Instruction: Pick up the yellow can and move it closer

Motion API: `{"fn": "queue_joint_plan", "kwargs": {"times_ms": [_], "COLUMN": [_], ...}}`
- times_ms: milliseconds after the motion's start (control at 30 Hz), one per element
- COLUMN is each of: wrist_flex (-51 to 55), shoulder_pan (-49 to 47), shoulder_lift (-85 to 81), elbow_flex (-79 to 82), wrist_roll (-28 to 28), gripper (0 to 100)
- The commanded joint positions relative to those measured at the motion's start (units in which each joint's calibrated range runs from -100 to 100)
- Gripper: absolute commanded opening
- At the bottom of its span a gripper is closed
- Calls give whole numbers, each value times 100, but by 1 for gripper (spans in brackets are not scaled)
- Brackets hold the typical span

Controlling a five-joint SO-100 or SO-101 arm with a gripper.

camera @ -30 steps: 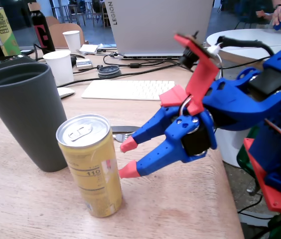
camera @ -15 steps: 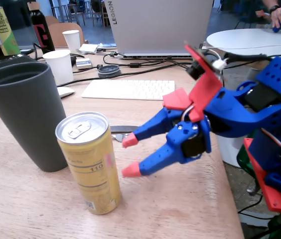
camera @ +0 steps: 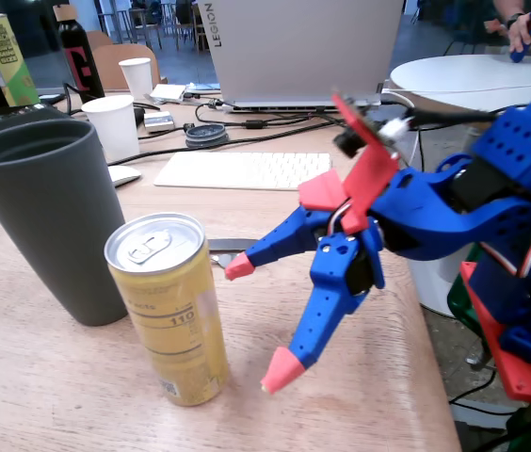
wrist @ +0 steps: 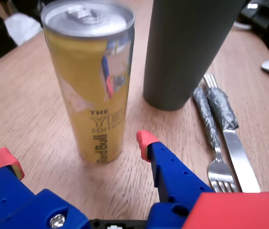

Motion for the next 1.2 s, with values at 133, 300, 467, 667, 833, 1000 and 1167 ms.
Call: {"fn": "queue_joint_plan", "kwargs": {"times_ms": [133, 300, 467, 667, 833, 1000, 1167], "wrist_flex": [-114, -114, -114, -114, -114, -114, -24], "shoulder_pan": [-187, -221, -254, -745, -864, -864, -864], "shoulder_lift": [962, 1648, 1957, 2008, 2600, 2609, 2617], "elbow_flex": [-1222, -1967, -2260, -2449, -3072, -3081, -3241], "wrist_roll": [-10, -10, -10, -10, -5, 29, -5], "gripper": [52, 52, 52, 52, 52, 50, 47]}}
